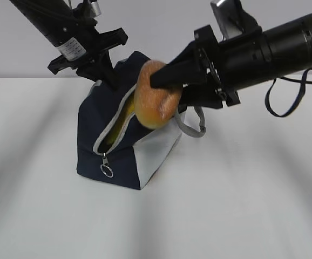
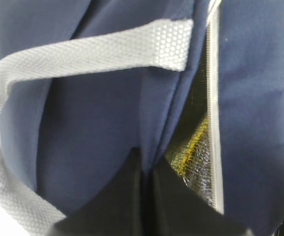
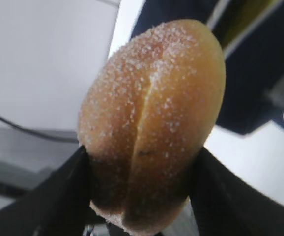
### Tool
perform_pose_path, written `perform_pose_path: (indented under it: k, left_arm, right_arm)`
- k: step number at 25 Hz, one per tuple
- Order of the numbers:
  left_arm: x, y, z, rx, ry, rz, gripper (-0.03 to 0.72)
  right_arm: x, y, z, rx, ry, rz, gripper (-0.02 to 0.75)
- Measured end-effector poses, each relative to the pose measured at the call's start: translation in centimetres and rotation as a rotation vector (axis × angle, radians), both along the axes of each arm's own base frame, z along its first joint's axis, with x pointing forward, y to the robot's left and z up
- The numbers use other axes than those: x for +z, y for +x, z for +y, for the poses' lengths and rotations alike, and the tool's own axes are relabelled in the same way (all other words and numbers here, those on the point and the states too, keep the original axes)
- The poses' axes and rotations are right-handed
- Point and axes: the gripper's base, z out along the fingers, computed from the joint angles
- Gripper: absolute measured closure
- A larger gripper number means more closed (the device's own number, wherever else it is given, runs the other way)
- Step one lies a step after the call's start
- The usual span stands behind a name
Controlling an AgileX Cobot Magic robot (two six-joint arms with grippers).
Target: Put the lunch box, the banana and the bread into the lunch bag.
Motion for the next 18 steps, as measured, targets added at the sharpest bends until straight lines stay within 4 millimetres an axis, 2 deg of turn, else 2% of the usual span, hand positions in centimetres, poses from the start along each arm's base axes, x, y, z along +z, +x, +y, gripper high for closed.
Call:
perform_pose_path:
  k: [5,8,13,18]
  left_arm:
    - [0.0,0.0,0.0,0.000,0.000,0.000,0.691]
    - [0.0,0.0,0.0,0.000,0.000,0.000,0.691]
    - [0.0,0.0,0.0,0.000,-0.002,0.001,0.691]
    - [0.3,0.0,-0.1,0.003,-0.045,0.009,0.691]
  right_arm:
    - [2.1,2.6,-0.1,-0.195,0.071,-0.155,0.315]
    - [2.0,4.3,-0.1,-0.251,0.089,-0.180,0.316]
    - [-1.3,7.7,0.5,-0.266,0.071,-0.131,0.316]
    - [-4.7,8.9,1.1,-0.240,0.036,-0.065,0.316]
